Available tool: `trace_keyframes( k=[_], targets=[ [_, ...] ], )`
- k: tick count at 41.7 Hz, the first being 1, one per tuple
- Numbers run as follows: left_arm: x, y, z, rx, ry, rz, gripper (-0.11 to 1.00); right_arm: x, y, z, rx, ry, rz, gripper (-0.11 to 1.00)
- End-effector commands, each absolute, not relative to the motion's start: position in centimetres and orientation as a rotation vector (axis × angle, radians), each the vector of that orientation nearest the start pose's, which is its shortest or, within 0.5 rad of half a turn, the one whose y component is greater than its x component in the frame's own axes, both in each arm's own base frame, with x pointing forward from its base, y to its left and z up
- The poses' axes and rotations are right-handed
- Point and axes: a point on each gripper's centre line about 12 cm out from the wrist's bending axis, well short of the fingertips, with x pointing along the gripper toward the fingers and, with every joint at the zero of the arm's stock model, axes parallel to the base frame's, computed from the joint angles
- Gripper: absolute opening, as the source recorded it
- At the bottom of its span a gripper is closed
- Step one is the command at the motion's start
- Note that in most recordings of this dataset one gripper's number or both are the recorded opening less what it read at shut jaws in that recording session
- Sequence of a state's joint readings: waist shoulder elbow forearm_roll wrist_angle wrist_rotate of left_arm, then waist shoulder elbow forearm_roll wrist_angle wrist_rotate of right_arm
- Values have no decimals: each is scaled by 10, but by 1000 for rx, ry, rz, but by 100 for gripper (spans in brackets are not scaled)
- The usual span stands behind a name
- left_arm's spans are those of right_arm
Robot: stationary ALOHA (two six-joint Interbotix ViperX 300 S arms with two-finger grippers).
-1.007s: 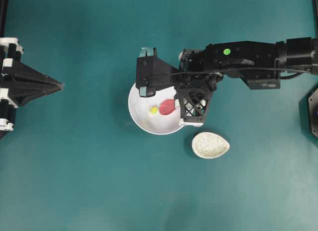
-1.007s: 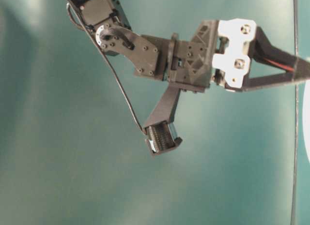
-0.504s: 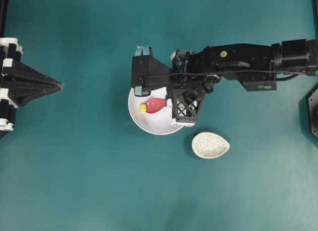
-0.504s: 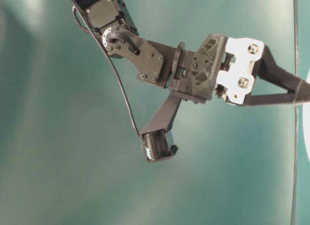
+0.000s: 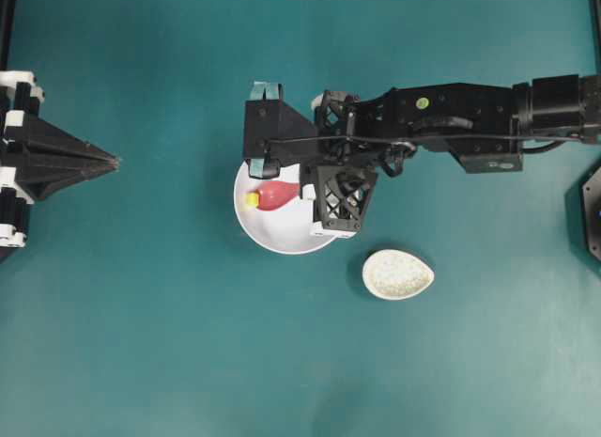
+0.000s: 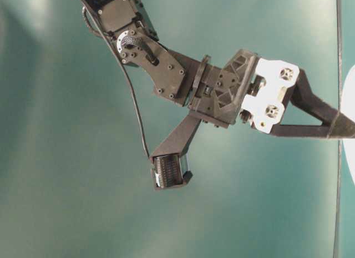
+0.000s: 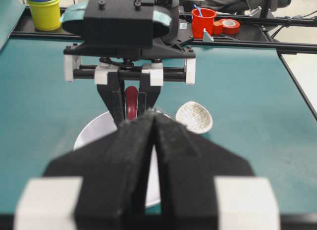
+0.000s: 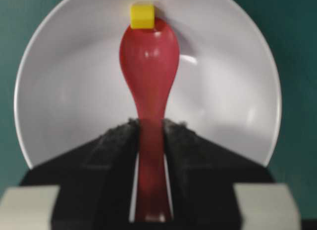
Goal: Scoop the yellow hexagonal prism block from the bowl with a spoon using the right arm.
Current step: 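Slide the spoon under the yellow block along the bowl floor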
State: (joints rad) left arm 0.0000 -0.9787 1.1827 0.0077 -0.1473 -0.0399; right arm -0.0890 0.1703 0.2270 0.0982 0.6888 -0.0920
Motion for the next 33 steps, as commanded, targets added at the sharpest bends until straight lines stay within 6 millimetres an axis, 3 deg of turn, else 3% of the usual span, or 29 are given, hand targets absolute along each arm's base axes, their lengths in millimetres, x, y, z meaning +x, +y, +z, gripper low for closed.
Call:
trace_keyframes(
  k=[1,33],
  targets=[
    [198,0,284,-31,37,-1,0,446,-31,210,60,1021,-15,23],
    [198,0,285,-31,34,-1,0,444,-32,206,66,1027,-18,23]
  ],
)
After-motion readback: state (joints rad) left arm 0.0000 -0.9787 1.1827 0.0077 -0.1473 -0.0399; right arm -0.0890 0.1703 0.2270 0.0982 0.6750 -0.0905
